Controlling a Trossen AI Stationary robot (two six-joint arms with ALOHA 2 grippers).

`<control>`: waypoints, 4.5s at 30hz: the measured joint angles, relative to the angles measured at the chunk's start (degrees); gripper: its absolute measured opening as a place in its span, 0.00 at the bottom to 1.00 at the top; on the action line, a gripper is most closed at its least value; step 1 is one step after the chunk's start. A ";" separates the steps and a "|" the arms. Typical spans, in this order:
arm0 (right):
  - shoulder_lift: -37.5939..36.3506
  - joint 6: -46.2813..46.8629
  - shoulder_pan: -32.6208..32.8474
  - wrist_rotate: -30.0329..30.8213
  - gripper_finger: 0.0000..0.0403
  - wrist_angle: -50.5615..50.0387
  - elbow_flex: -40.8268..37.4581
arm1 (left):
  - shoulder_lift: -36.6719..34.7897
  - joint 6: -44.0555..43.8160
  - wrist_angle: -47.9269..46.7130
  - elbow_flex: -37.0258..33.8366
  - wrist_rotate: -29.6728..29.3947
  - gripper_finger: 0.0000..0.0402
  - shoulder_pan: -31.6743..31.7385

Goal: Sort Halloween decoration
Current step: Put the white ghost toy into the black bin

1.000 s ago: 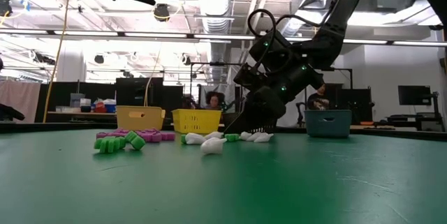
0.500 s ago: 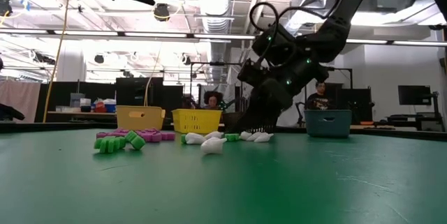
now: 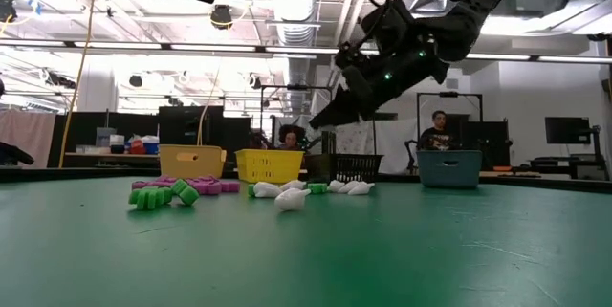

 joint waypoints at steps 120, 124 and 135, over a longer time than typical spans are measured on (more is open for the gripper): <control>7.26 -23.11 8.59 -13.03 0.31 -7.74 -8.50 | 2.80 -4.76 -0.87 0.00 -3.96 0.58 -0.02; 8.85 -20.21 9.63 -12.06 0.26 -6.11 -9.71 | 2.80 -4.87 -0.88 0.00 -3.96 0.58 -0.02; 8.77 -15.82 12.33 -8.38 0.12 -3.84 -10.03 | 2.80 -5.28 -0.85 0.00 -4.06 0.58 -0.02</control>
